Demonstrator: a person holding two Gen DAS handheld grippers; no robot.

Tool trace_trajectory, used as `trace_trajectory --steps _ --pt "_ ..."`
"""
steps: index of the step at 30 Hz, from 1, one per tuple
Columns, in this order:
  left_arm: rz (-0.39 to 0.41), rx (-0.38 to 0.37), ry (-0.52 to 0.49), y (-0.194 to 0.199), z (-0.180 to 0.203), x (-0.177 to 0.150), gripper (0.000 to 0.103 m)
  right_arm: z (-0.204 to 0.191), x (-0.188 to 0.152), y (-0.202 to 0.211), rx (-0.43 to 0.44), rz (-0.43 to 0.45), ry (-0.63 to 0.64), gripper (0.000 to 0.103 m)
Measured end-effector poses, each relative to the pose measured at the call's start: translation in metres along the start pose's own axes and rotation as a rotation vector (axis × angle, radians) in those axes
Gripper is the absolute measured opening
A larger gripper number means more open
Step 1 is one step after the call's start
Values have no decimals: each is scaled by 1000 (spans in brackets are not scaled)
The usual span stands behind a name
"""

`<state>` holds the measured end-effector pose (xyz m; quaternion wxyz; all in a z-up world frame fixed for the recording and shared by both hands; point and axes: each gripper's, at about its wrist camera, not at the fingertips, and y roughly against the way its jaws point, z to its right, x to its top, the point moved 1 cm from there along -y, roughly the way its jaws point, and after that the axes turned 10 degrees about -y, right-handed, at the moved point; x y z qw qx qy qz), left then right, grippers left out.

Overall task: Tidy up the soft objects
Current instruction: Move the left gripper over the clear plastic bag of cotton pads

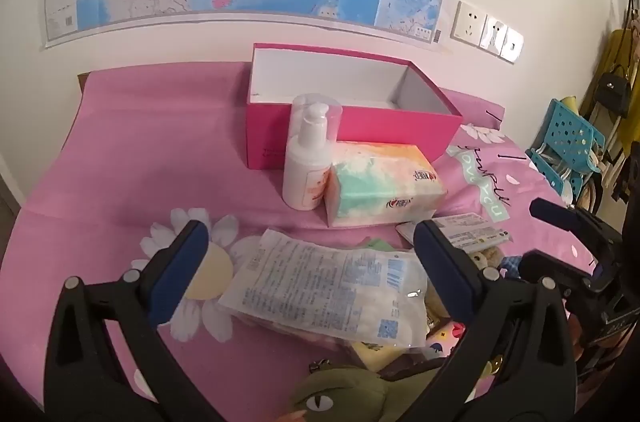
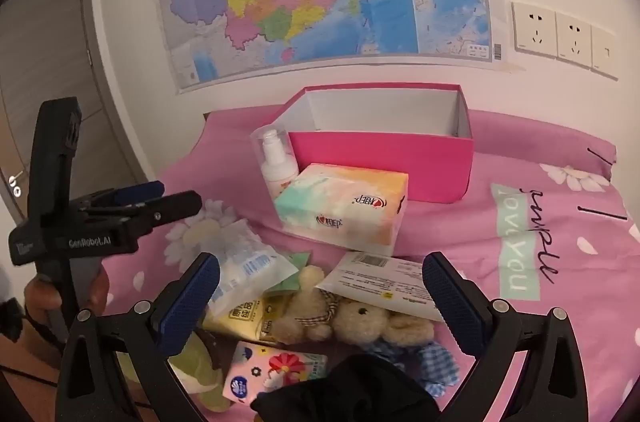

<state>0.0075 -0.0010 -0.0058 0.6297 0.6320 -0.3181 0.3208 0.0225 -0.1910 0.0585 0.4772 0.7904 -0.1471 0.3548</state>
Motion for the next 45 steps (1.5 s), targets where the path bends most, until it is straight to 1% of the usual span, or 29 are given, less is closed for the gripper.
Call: trace_trajectory --steps 3,4,5,7,9,10,23,32,41,45 --pt "-1 17 -10 4 1 -1 102 -7 0 -6 -22 3 -4 103" --pt "1 22 -12 6 1 -1 102 -6 -1 -5 -14 11 -4 103" --pt "-19 32 -32 3 6 0 102 -10 -1 -7 -13 11 -6 103" --pt "-17 39 -37 5 9 1 102 -5 3 -11 6 12 -42 103" --pt "-15 35 -34 3 7 3 102 -4 3 -12 18 18 -57 103" --pt "-4 44 -35 3 10 -1 102 -4 4 -12 16 20 -56 103" --pt "-2 48 -34 4 9 0 102 -5 1 -23 -2 14 -67 103" --pt "-5 53 -33 3 7 -2 102 -5 1 -26 17 -13 -59 103" --pt "-23 59 -19 -1 -4 -6 102 -11 -1 -31 44 -48 -40 103" --pt "-33 55 -9 -4 -11 -9 102 -15 -3 -34 73 -69 -24 101"
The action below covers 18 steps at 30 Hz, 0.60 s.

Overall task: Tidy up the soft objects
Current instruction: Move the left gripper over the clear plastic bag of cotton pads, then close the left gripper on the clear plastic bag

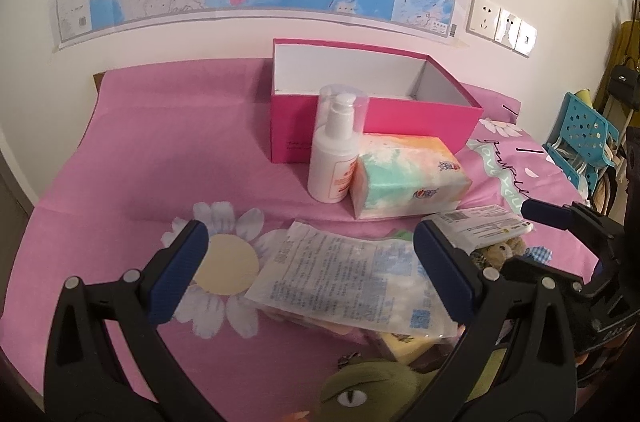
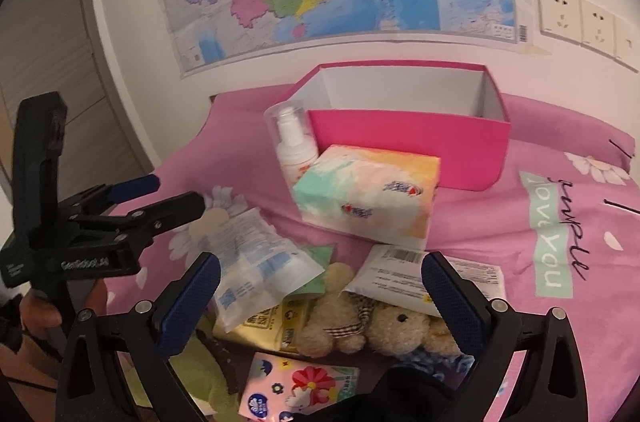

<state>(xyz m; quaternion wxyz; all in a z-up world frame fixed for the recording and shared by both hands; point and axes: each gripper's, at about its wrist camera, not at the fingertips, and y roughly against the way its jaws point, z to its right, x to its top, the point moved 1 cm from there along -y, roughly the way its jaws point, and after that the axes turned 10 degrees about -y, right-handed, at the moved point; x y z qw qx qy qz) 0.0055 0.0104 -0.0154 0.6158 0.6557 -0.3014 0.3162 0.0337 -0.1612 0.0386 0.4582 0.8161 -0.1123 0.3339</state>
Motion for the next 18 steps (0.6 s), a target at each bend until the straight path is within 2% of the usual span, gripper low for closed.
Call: trace_trajectory --steps 2,7,11,15,18 --pt "-8 -5 5 -3 -4 -2 102 -2 -2 -4 22 -22 0 96" --pt "-52 -41 23 -19 -20 -10 102 -7 -9 -21 111 -137 -9 71" --pt "-96 -98 40 -33 -29 -18 102 -10 -17 -40 151 -236 -19 61" --pt "-141 -184 30 -47 -29 -24 102 -10 -19 -49 184 -266 -40 58" --pt "-178 -249 22 -58 -28 -27 99 -12 -20 -52 196 -270 -41 43"
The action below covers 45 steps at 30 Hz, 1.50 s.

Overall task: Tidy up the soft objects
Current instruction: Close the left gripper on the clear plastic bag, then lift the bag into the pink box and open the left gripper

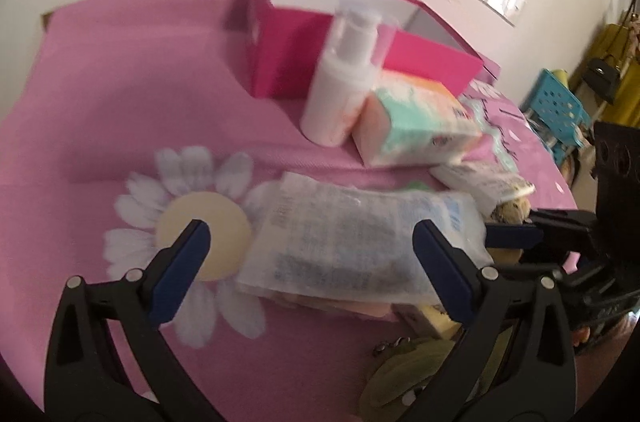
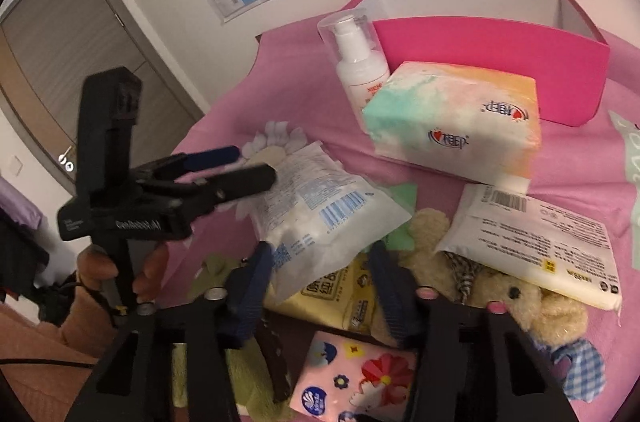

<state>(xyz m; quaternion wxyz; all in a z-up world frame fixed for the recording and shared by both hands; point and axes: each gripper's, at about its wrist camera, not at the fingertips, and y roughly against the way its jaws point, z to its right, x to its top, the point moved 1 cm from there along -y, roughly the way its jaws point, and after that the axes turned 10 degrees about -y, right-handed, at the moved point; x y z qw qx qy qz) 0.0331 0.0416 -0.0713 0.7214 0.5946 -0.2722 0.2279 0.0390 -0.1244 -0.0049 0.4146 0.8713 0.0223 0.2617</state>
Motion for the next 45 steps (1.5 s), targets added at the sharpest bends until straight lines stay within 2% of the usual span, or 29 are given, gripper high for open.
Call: trace_trajectory --steps 1,3,10,17,19,24,26,28,30,32,38,45 --pt "-15 -31 2 -4 0 0 94 0 0 -1 -3 -1 0 39" --pt "-31 -63 12 -8 -3 -1 92 -1 0 -3 -14 2 6 30" --pt "-57 -188 43 -12 -10 -2 92 1 8 2 -45 32 27 29" --pt "-54 -227 25 -11 -6 -3 92 -3 28 -5 -67 40 62 28" --pt "-61 -219 28 -13 -9 -3 92 1 32 -10 -59 22 54 16" --pt "-76 -274 56 -17 -19 -2 92 15 34 -23 -49 -17 -3 15" --pt "-75 -274 66 -17 -22 -2 82 15 33 -24 -27 -16 -4 15" --pt "-81 -280 94 -16 -26 -1 66 15 32 -21 -21 2 -1 11" --pt "-68 -279 95 -9 -26 0 58 14 32 -16 -22 21 9 10" --pt "-41 -281 76 4 -21 3 54 14 33 -6 -17 43 19 9" --pt "67 -272 -26 49 0 27 54 5 41 35 5 120 62 9" --pt "215 -232 -175 101 24 79 54 -14 71 85 -1 243 148 9"
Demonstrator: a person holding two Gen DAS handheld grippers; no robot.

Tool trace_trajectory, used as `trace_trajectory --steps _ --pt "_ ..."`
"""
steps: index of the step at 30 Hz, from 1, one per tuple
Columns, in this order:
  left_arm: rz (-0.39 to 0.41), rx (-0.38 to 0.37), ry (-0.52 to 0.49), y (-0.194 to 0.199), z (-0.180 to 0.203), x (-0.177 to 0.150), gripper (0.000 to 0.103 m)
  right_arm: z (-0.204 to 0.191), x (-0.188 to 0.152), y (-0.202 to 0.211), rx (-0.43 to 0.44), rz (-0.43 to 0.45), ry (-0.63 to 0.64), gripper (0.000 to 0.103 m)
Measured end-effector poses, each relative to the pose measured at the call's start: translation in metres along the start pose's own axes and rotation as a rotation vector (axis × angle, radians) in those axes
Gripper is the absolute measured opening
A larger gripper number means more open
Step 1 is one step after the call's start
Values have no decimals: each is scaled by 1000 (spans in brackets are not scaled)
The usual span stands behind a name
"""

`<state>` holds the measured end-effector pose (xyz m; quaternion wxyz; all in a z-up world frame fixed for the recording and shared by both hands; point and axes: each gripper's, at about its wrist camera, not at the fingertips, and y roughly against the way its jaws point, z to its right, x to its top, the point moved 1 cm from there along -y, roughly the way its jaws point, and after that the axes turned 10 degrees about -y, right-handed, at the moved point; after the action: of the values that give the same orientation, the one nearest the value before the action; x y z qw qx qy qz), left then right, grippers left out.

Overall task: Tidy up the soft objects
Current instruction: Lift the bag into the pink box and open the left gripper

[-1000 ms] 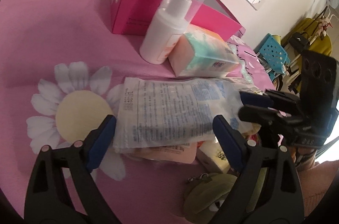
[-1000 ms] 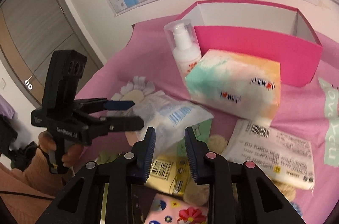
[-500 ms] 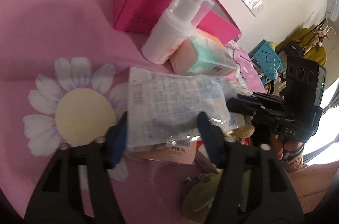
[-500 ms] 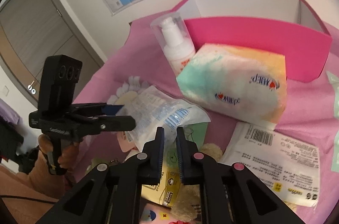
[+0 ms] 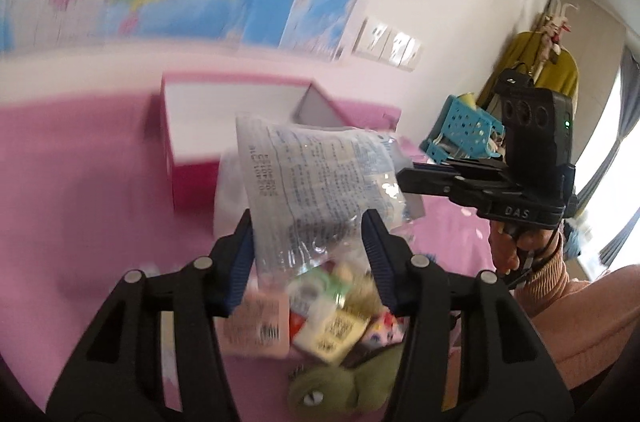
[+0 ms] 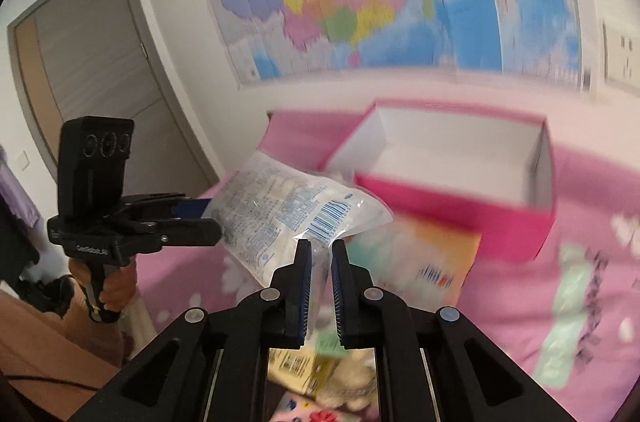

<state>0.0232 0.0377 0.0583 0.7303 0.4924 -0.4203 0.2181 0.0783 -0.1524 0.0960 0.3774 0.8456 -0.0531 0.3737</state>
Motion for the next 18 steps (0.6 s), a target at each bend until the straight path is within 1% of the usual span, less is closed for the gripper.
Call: trace_trajectory --steps 4,6,9,14,17,18 --pt "21 53 -62 -3 -3 35 54 -2 30 8 -9 56 41 9" --pt "12 68 -65 -17 -12 52 54 2 45 6 -20 72 53 9" --pt "-7 103 -60 -35 -28 70 54 14 67 -5 -20 73 44 9" --pt "-72 136 -15 -77 -59 79 54 40 88 -44 -51 32 12 9" --pt "-118 140 13 -99 -72 75 54 61 95 -73 -68 -16 -26 9" --pt "-145 144 23 -111 -79 72 54 70 96 -85 -70 -40 -45 9"
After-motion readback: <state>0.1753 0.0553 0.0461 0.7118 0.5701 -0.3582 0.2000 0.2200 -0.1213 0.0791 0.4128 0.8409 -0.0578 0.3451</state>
